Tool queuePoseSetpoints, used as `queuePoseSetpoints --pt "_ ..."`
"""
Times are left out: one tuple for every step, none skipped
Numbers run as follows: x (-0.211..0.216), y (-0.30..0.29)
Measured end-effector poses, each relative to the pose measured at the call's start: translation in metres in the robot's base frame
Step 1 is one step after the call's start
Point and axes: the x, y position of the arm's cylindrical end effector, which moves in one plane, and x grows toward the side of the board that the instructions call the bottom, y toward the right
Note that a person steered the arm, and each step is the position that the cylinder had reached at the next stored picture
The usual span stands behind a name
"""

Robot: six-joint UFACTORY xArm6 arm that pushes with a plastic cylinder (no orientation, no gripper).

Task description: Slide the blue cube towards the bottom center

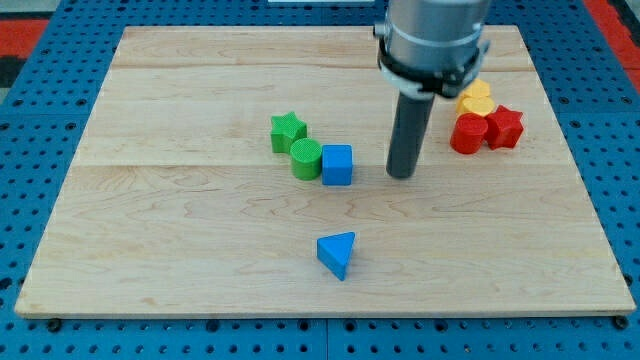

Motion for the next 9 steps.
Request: queuePoseSetpoints --pt "-0.009 -0.017" --pt "0.0 -0.05" --pt "0.009 -0.079" --pt "0.032 -0.082" --pt "0.037 -0.099" --pt "0.031 -0.126" --pt "0.036 -0.145" --pt "0.037 -0.164" --pt "0.042 -0.181"
